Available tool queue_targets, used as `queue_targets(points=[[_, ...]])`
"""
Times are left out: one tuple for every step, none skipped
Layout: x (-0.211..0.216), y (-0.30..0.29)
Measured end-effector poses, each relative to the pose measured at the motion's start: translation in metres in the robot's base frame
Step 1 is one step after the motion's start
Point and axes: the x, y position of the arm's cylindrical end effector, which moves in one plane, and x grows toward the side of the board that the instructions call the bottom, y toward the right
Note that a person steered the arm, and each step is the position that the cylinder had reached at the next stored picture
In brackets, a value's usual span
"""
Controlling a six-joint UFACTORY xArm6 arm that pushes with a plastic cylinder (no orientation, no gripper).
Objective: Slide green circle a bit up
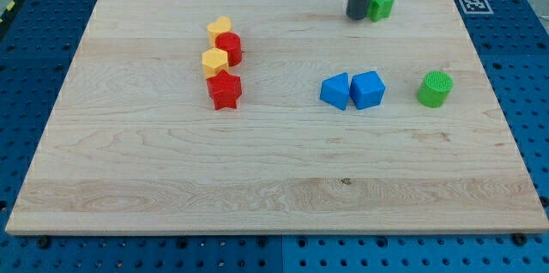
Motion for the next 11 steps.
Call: queue_targets(points=[[-0.005,0.051],[-0.017,0.085],[-0.016,0.074],[0.025,0.043],[0.075,0.025],[0.127,0.025],[0.174,0.025],[0.216,0.038],[0.228,0.081],[0.226,0.085],[0.199,0.068]])
